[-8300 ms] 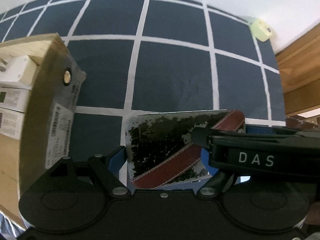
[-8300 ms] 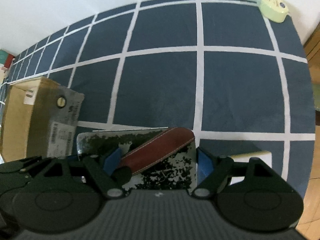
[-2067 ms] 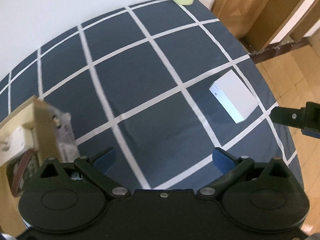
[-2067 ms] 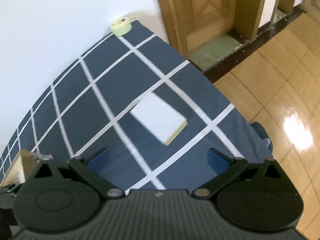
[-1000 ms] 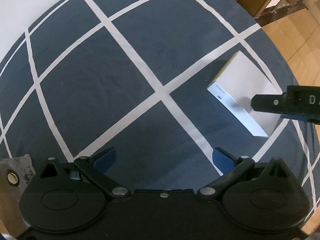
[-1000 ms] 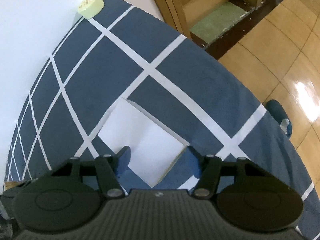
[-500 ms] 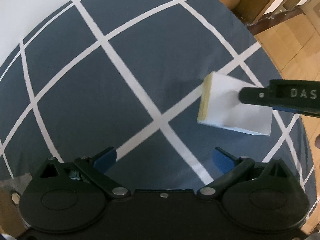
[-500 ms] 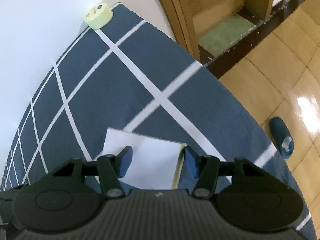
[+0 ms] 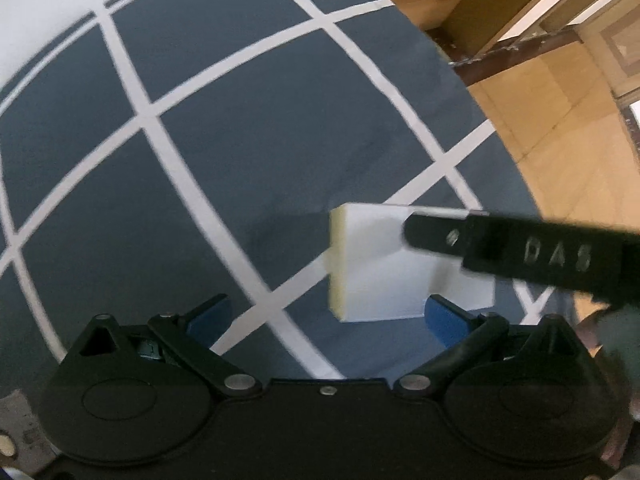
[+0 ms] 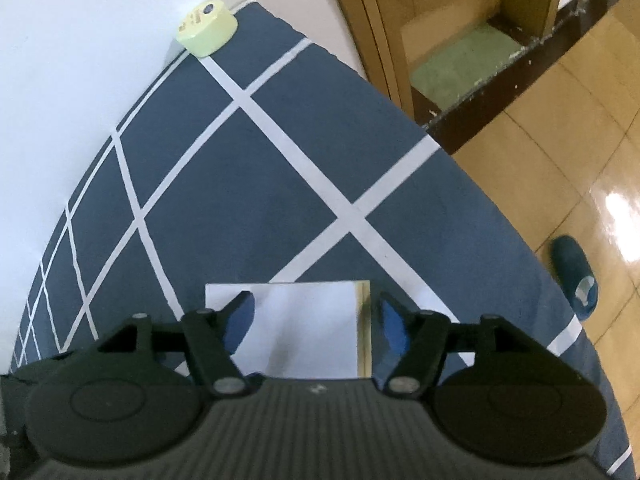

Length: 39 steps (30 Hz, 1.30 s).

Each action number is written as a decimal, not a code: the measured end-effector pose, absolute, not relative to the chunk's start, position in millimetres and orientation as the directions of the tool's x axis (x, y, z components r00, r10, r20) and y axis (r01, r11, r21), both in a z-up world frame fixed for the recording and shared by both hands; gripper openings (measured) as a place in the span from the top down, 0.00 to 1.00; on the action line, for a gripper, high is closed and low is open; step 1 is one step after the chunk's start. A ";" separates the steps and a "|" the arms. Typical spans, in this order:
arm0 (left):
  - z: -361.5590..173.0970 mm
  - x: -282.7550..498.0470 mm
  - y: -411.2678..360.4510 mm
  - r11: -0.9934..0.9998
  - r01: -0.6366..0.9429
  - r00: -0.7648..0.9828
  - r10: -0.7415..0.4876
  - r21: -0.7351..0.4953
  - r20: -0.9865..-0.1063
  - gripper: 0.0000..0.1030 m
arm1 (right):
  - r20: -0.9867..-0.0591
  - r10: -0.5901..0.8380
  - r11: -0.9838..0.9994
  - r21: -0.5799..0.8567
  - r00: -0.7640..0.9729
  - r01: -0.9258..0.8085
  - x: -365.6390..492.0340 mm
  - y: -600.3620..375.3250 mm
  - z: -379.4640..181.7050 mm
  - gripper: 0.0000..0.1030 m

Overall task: Organize objects
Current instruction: 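Close the right tool on the white carton while the left tool grips it too, then carry the white carton with both tools over the box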

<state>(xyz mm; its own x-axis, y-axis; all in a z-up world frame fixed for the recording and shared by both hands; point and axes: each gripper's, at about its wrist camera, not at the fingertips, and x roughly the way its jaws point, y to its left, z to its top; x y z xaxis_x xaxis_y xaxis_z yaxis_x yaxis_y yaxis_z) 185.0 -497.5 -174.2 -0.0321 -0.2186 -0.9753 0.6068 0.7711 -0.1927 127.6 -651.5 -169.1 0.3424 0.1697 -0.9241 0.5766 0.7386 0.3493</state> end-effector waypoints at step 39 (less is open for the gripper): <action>-170.1 180.6 -506.8 0.730 0.606 -0.094 -0.330 -0.317 -0.939 0.26 | -0.895 0.271 0.765 0.423 0.354 0.485 131.1 -641.4 -167.6 0.29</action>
